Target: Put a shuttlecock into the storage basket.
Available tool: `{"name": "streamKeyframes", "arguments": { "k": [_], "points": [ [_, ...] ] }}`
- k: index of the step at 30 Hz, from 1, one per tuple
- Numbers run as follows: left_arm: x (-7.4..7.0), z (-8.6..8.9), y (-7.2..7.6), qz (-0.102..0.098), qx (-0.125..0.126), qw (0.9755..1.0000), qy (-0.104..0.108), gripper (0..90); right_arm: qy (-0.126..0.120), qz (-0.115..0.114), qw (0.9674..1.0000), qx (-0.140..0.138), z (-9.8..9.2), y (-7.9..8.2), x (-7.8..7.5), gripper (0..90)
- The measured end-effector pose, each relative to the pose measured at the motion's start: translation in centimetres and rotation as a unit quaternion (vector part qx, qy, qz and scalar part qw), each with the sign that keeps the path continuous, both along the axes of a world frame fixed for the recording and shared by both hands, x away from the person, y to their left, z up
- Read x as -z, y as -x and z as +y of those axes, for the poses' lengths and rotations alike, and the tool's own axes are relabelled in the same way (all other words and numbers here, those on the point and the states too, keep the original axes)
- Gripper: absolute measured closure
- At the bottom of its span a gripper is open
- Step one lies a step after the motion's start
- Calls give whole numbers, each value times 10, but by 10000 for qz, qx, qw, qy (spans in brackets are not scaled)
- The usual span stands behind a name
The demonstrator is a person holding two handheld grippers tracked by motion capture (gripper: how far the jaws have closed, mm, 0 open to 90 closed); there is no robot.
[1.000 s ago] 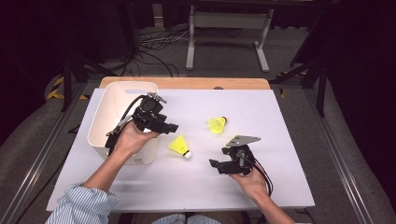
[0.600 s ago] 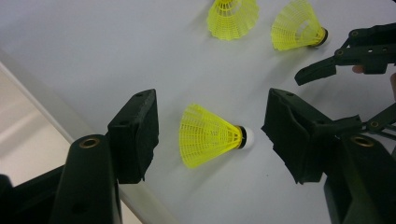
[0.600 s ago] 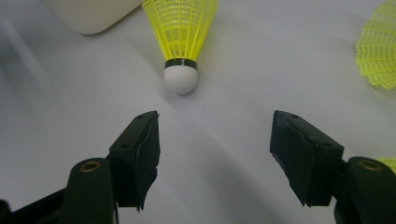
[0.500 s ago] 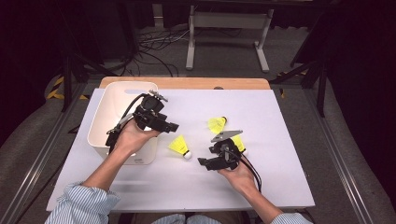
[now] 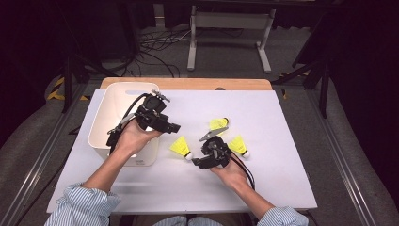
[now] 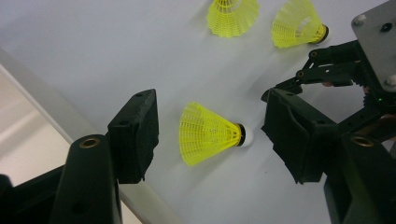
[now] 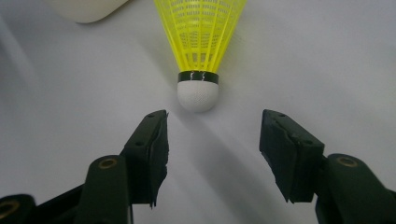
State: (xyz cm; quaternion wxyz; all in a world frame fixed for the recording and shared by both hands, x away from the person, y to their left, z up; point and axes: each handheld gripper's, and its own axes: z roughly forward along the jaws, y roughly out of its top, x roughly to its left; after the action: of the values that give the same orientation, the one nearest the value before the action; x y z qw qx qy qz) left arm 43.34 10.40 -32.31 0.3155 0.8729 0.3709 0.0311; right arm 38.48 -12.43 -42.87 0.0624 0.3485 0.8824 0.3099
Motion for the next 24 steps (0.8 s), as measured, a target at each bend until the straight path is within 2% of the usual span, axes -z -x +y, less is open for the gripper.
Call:
{"name": "streamKeyframes", "arguments": {
  "k": [12, 24],
  "points": [
    [-1, -1, -2, -16, 28, 10000, -24, 360, 246, 10, 9997, -85, 20, -7, 2, 483],
    [-3, 0, -1, -73, 34, 10000, 18, 358, 439, 46, 9990, -27, 36, -13, 8, 527]
  ]
}}
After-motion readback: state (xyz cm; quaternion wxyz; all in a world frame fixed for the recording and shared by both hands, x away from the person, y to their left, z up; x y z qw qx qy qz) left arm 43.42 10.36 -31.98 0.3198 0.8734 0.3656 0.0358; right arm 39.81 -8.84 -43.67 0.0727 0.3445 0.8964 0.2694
